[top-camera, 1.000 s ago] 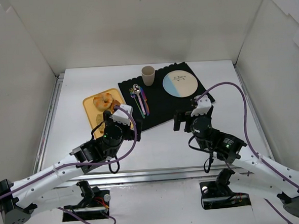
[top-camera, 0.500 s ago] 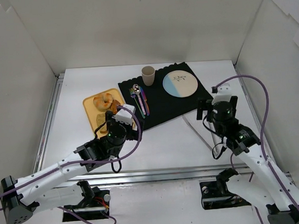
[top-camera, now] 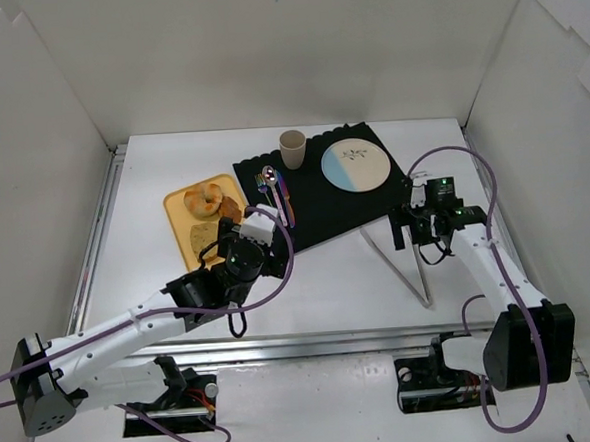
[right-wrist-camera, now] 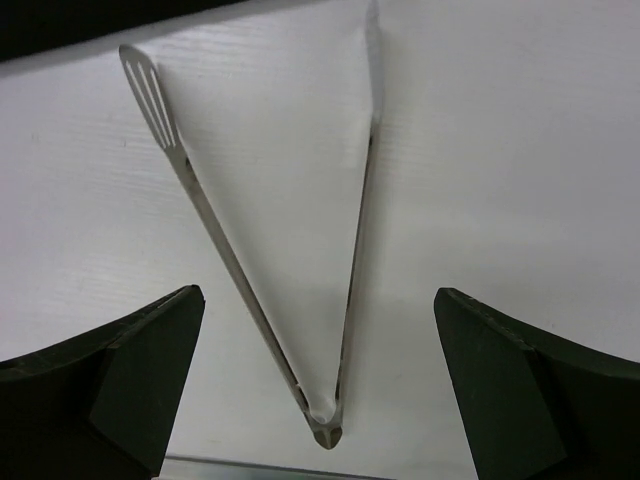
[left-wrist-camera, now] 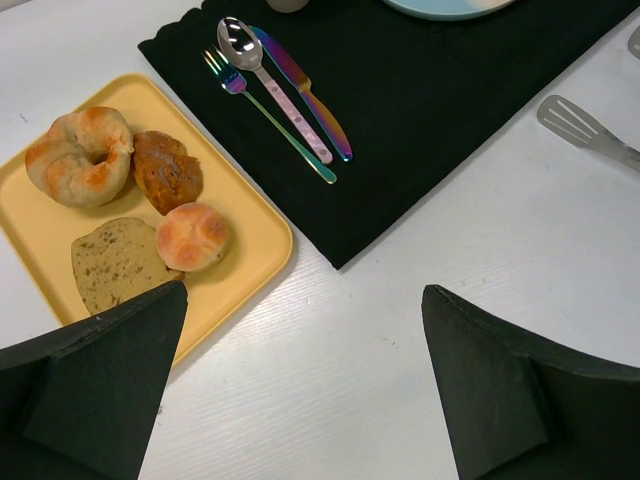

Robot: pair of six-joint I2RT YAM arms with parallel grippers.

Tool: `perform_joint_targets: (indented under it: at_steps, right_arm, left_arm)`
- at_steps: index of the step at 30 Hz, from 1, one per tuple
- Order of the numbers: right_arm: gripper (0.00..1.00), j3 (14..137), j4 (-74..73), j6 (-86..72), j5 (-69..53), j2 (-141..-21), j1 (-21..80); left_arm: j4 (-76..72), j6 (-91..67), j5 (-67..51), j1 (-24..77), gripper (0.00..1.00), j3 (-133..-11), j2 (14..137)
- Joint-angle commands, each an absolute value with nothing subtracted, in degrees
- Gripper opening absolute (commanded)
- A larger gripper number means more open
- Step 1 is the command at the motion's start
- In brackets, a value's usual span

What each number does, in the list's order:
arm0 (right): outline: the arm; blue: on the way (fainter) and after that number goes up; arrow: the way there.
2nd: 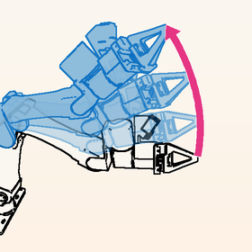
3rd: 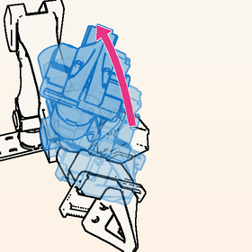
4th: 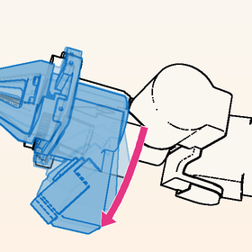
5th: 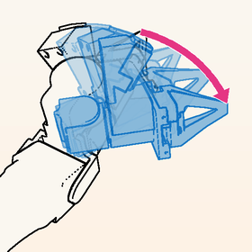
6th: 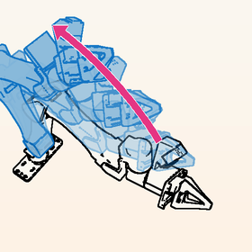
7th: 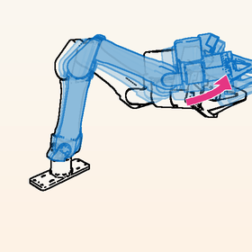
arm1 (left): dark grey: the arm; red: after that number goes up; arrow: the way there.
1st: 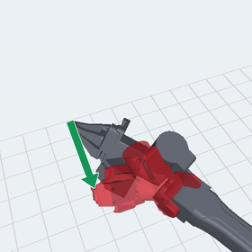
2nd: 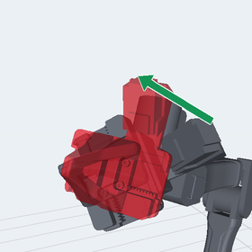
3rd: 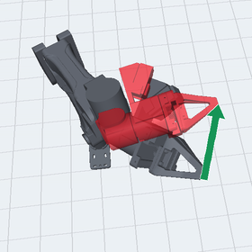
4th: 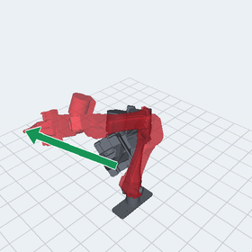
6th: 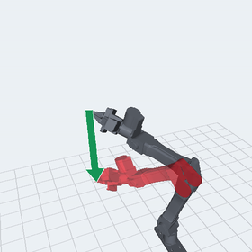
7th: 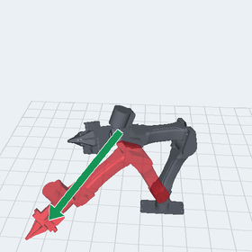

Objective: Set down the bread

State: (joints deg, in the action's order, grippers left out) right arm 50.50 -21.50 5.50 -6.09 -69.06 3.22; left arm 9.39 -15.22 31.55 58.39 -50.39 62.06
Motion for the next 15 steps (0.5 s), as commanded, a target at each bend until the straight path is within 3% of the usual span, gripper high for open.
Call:
perform_joint_targets:
  at_steps: [1,4,15]
  right_arm:
    - [0.98,53.9,-24.9,12.9,-11.2,-72.0,3.3]
    - [0.98,53.3,-26.2,16.1,-6.5,-73.9,3.1]
    - [0.98,47.6,-23.6,22.1,-8.3,-72.5,3.4]
  left_arm:
    - [7.8,-15.7,32.8,58.1,1.00,-54.0,62.3]
    - [8.2,-15.7,34.0,58.1,1.00,-54.1,62.8]
    - [8.5,-15.9,34.2,58.1,1.00,-54.1,62.1]
